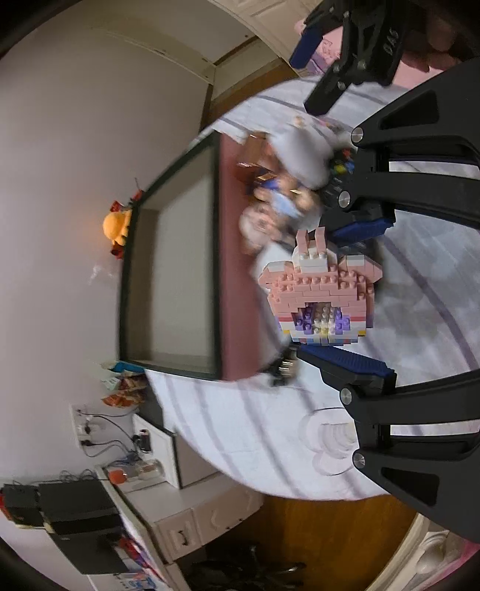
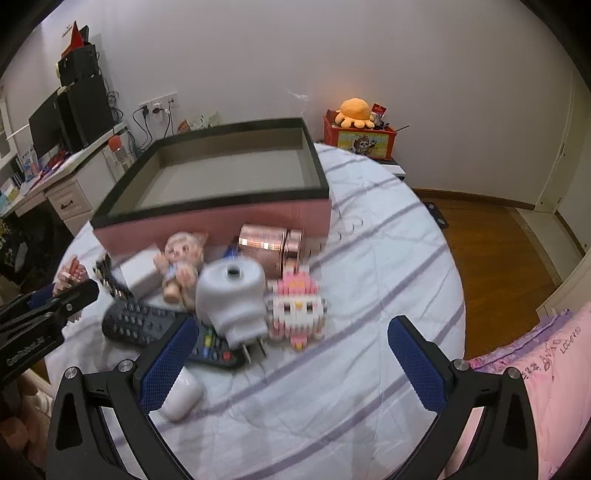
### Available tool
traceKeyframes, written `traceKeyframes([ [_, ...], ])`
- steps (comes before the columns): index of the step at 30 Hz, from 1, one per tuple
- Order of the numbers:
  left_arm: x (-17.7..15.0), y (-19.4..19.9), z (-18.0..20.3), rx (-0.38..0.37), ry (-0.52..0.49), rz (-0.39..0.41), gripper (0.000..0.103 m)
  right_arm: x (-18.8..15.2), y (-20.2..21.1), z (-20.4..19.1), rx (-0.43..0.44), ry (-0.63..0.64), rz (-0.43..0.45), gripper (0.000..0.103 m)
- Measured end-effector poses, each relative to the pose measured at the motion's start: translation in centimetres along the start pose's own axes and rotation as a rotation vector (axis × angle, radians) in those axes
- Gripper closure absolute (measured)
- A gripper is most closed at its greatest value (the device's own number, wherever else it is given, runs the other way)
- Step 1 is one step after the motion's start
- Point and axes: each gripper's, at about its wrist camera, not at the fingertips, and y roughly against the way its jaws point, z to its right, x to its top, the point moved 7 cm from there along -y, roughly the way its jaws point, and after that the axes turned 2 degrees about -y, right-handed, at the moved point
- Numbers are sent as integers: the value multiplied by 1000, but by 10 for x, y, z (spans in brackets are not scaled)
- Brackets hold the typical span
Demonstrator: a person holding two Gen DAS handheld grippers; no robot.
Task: Organize rigid objects
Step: 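Carry the block figure into the box tray and open the left gripper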
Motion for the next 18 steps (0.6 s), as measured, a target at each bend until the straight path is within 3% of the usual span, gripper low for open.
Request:
traceKeyframes([
  [4, 47, 0, 3, 4, 6, 36, 52, 30, 1, 2, 5, 1, 16, 0],
  [10, 109, -48, 7, 0, -2, 25, 51, 67, -16, 6, 11, 5, 14, 0],
  [18, 122, -130, 6, -2, -4, -86, 51, 83, -50, 23, -11, -20, -28, 0],
])
